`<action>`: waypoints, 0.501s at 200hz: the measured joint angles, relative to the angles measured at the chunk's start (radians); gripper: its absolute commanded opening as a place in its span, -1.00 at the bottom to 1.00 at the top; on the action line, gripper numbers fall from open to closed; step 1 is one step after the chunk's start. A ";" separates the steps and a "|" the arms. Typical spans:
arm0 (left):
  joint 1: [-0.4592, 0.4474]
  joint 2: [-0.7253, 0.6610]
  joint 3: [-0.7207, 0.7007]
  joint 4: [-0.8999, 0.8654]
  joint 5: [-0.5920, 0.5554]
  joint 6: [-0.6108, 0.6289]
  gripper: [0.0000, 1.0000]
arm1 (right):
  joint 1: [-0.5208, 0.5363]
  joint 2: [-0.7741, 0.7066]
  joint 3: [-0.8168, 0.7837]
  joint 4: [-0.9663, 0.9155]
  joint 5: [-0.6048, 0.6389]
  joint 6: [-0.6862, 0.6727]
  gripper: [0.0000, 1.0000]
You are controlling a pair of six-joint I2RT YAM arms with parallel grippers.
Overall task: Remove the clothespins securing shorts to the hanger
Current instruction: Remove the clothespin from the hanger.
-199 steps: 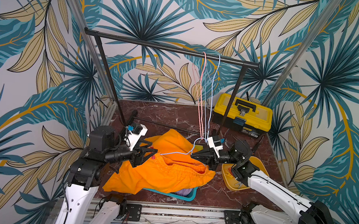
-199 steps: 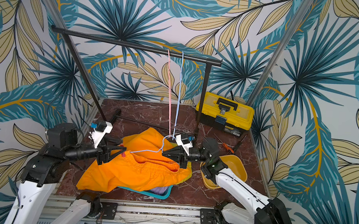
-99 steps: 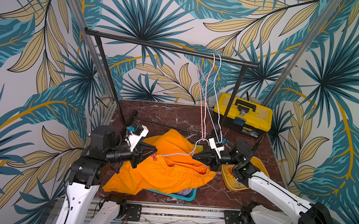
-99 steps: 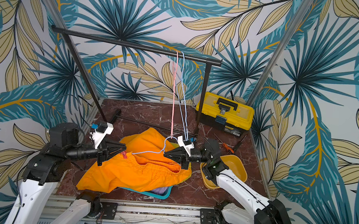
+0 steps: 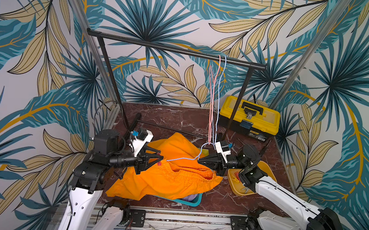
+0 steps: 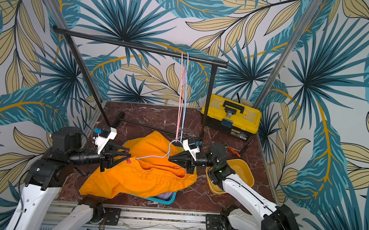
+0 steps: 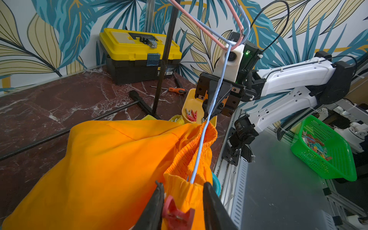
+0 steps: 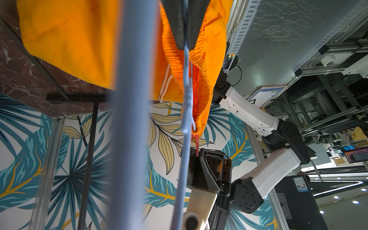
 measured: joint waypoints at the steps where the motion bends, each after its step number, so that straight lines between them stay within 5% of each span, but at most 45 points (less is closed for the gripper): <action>1: 0.000 -0.001 -0.001 0.000 0.001 -0.005 -0.03 | 0.000 0.000 0.000 0.000 0.000 0.000 -1.00; 20: 0.000 -0.009 -0.009 -0.004 0.008 0.000 0.04 | -0.007 0.000 0.000 0.003 -0.003 0.000 -1.00; 39: 0.000 -0.013 -0.011 -0.005 0.016 -0.003 -0.33 | -0.010 0.001 0.002 0.004 -0.007 0.000 -1.00; 100: 0.000 0.005 -0.012 -0.003 0.054 0.017 -0.85 | -0.015 0.046 0.018 0.037 -0.048 0.018 -1.00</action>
